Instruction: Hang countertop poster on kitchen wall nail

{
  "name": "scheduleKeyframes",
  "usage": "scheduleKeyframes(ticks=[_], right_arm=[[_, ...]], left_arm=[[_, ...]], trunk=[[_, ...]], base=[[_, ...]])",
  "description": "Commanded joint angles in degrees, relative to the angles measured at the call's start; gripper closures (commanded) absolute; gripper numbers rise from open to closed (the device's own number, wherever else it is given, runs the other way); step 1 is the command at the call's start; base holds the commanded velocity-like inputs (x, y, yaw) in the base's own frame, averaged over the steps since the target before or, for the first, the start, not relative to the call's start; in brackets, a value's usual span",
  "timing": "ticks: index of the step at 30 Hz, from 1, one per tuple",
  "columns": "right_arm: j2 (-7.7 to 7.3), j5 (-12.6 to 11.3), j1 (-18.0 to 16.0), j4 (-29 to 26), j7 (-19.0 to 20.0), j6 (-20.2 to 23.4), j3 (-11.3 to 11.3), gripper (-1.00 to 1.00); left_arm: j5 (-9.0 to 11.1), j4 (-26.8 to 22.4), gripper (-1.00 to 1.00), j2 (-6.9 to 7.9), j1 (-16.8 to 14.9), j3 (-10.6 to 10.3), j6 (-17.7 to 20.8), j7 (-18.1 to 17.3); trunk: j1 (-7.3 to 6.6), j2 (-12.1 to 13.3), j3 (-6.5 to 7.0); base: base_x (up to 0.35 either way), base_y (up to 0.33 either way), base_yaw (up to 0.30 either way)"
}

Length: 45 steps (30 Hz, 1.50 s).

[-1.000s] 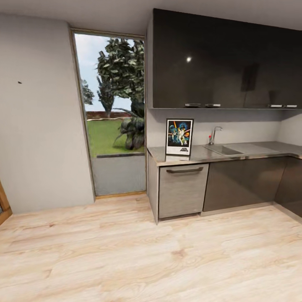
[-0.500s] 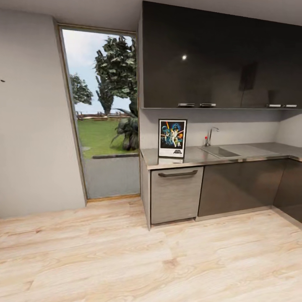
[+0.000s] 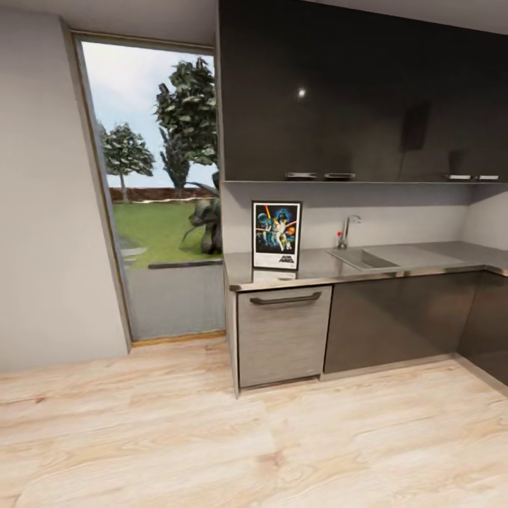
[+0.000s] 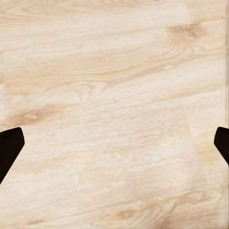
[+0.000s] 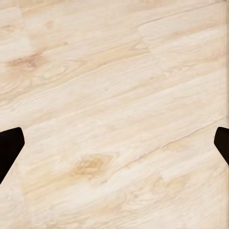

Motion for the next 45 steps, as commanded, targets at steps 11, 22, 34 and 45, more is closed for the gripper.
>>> scheduleKeyframes(ticks=[11,22,34,45], right_arm=[[0.08,-0.12,-0.04,0.06,-0.02,-0.19,-0.12,-1.0],[0.09,-0.14,-0.04,0.06,-0.02,-0.19,-0.16,-1.0],[0.09,-0.17,-0.04,0.06,-0.02,-0.19,-0.19,-1.0],[0.09,-0.17,-0.04,0.06,-0.08,-0.19,-0.19,-1.0]], left_arm=[[-0.04,-0.07,-1.0,-0.01,0.01,0.08,-0.08,-0.01],[-0.04,-0.07,-1.0,-0.01,0.01,0.08,-0.08,0.01],[-0.04,-0.07,-1.0,-0.01,0.01,0.09,-0.08,0.0],[-0.03,-0.07,-1.0,-0.01,0.01,0.09,-0.08,-0.03]], trunk=[[0.02,-0.02,-0.05],[0.02,-0.02,-0.05],[0.02,-0.02,-0.05],[0.02,-0.02,-0.05]], base=[[0.231,-0.266,0.0],[0.234,-0.265,0.029],[0.234,-0.265,0.238],[0.234,-0.264,0.286]])
